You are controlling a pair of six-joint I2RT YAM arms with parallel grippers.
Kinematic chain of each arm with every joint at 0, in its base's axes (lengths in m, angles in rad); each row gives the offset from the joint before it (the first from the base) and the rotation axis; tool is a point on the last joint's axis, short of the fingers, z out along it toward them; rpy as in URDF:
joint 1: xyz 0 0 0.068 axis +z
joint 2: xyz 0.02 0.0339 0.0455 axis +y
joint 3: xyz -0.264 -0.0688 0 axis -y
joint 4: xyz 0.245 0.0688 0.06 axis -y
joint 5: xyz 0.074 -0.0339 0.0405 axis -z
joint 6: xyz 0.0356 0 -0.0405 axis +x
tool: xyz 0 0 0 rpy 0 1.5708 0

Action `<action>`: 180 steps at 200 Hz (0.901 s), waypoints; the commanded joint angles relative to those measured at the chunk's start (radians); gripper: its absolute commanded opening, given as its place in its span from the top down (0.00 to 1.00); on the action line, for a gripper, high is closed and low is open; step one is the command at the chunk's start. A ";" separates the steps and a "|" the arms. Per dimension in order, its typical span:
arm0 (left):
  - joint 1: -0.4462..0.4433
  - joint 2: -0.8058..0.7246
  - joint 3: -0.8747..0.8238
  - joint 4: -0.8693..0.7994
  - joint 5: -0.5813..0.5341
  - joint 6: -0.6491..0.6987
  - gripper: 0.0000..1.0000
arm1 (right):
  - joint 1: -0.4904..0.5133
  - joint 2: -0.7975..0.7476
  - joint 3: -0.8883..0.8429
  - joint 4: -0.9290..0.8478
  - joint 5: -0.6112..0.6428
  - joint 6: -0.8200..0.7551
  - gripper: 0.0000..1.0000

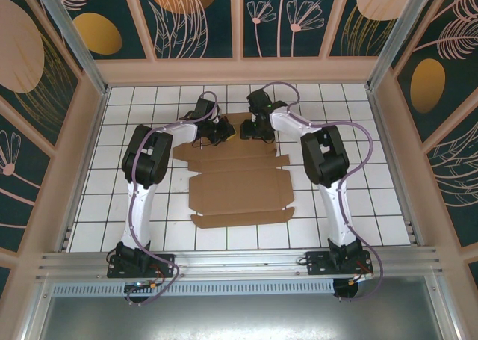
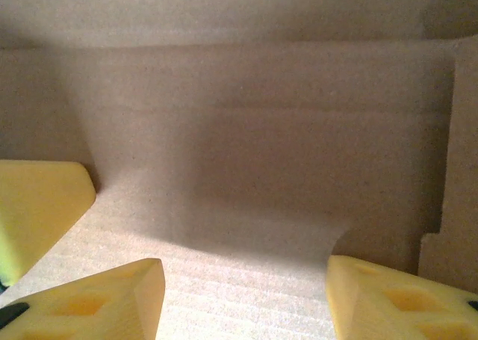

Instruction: Fold the paper box

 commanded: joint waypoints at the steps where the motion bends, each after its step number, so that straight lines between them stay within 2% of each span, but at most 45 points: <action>1: 0.002 0.049 -0.025 -0.100 -0.007 -0.013 1.00 | -0.025 -0.023 -0.044 0.027 -0.022 0.008 0.39; 75: 0.011 0.050 -0.021 -0.107 -0.014 -0.013 1.00 | -0.093 -0.236 -0.136 0.043 0.007 -0.050 0.39; 101: 0.016 0.049 -0.018 -0.110 -0.020 -0.008 1.00 | -0.129 -0.318 -0.222 0.065 0.071 -0.052 0.39; 136: 0.017 0.047 -0.019 -0.112 -0.020 -0.009 1.00 | -0.171 -0.406 -0.371 0.107 0.112 -0.017 0.33; 149: 0.016 0.045 -0.019 -0.111 -0.018 -0.008 1.00 | -0.169 -0.459 -0.459 0.149 0.089 0.000 0.31; 180: 0.018 0.040 -0.019 -0.105 -0.013 -0.010 1.00 | -0.196 -0.531 -0.631 0.239 -0.084 0.035 0.31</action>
